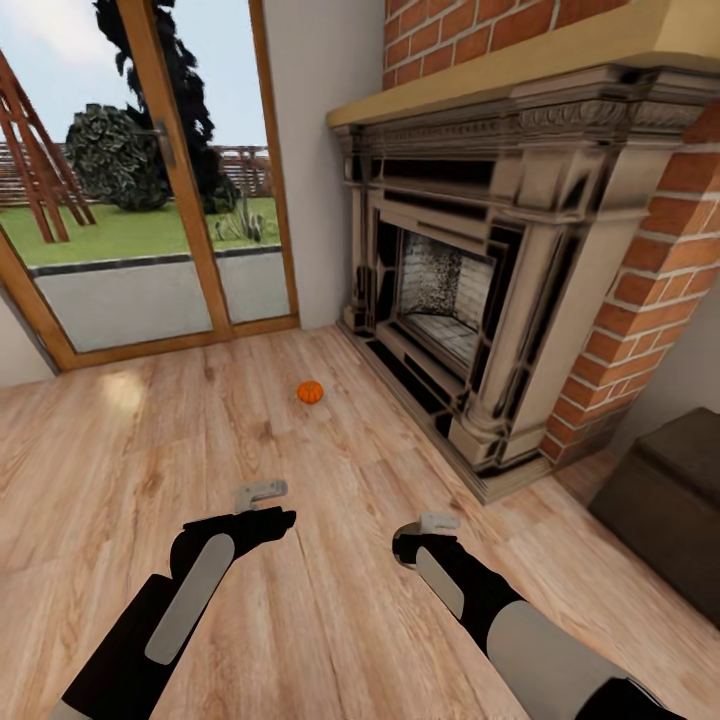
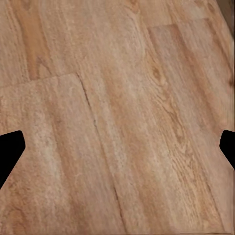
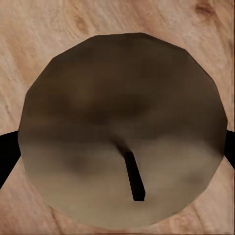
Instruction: Place each of the two pumpkins and all three candles from the living room inside a cabinet in the living room (use any cabinet), then make sure every cabinet is closed, and position the cauldron so it is next to a table in the living room.
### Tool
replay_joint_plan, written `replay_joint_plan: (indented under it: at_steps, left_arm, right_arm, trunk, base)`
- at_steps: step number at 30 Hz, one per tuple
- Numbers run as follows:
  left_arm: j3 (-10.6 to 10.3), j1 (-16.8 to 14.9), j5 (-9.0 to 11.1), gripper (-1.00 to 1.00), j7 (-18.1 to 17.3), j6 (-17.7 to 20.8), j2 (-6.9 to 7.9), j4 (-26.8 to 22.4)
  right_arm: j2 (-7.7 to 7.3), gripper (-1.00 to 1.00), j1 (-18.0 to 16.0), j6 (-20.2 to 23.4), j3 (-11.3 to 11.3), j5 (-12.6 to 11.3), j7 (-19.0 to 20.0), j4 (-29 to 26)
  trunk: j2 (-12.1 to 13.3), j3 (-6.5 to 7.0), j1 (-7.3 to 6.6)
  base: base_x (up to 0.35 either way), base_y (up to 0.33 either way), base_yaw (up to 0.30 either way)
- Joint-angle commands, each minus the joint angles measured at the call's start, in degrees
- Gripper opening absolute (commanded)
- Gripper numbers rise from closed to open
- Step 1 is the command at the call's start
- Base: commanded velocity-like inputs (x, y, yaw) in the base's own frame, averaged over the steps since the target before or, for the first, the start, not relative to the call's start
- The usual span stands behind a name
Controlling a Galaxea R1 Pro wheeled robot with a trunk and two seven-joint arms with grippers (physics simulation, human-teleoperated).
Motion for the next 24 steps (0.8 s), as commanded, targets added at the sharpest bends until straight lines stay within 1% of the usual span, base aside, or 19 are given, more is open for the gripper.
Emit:
replay_joint_plan:
  at_steps: [1,6,13,24]
  left_arm:
    - [-0.1,0.0,0.6,1.0,0.6,0.0,0.06,-0.1]
    - [-0.2,0.0,0.6,1.0,0.6,0.1,0.05,-0.1]
    - [-0.2,0.0,0.6,1.0,0.6,0.0,-0.02,-0.1]
    - [-0.3,0.0,0.6,1.0,0.6,0.0,-0.03,-0.1]
  right_arm:
    - [-0.05,-1.0,-0.1,0.1,0.4,-0.7,-0.5,-0.1]
    - [-0.1,-1.0,-0.1,0.0,1.3,-0.7,-0.5,-0.1]
    - [-0.12,-1.0,-0.1,-0.3,1.5,-0.7,-0.5,-0.1]
    - [-0.12,-1.0,-0.1,-0.4,1.6,-0.7,-0.5,-0.1]
  trunk:
    - [0.4,0.13,-0.24]
    - [2.4,1.03,-1.34]
    - [5.2,2.29,-2.88]
    - [9.6,4.26,-5.29]
  base:
    - [-0.111,0.0,-0.27]
    - [-0.22,0.0,-0.275]
    - [-0.28,0.0,-0.277]
    - [-0.027,0.0,-0.277]
